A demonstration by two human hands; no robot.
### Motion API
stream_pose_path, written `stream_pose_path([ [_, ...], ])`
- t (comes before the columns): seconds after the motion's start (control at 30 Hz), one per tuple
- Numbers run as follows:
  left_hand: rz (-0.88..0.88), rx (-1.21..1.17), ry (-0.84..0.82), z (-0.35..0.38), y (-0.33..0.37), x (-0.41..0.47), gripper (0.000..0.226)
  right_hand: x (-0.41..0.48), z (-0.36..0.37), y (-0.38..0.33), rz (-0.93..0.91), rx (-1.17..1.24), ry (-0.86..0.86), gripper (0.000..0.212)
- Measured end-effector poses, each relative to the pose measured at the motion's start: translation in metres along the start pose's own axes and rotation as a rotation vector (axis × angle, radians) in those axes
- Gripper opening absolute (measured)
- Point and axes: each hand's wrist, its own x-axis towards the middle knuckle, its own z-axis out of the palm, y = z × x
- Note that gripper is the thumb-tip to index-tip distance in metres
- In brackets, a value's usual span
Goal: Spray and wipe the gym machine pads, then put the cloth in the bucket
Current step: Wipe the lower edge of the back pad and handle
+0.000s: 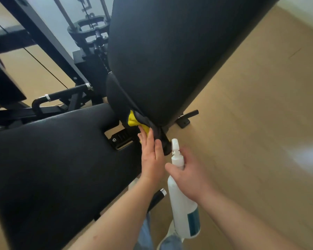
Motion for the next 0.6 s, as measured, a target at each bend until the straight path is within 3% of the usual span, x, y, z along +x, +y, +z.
stream_pose_path([
  [0.13,-0.097,0.007,0.048,0.013,0.009,0.015,0.06,0.005,0.003,0.007,0.025,0.026,-0.002,0.025],
  [0.27,-0.375,-0.157,0.259,0.011,0.026,0.07,0.059,0.018,0.006,0.011,0.043,0.029,0.023,0.023],
  [0.4,-0.653,-0.211,0.317,-0.026,0.02,0.132,0.06,0.026,0.008,0.019,0.051,0.03,0.036,0.021],
  [0.5,-0.715,-0.02,0.293,-0.022,0.028,0.12,0.054,0.026,0.008,0.02,0.067,0.036,0.046,0.023],
  [0.6,-0.643,0.217,0.149,0.005,0.022,0.061,0.053,0.029,0.011,0.021,0.087,0.053,0.088,0.026],
])
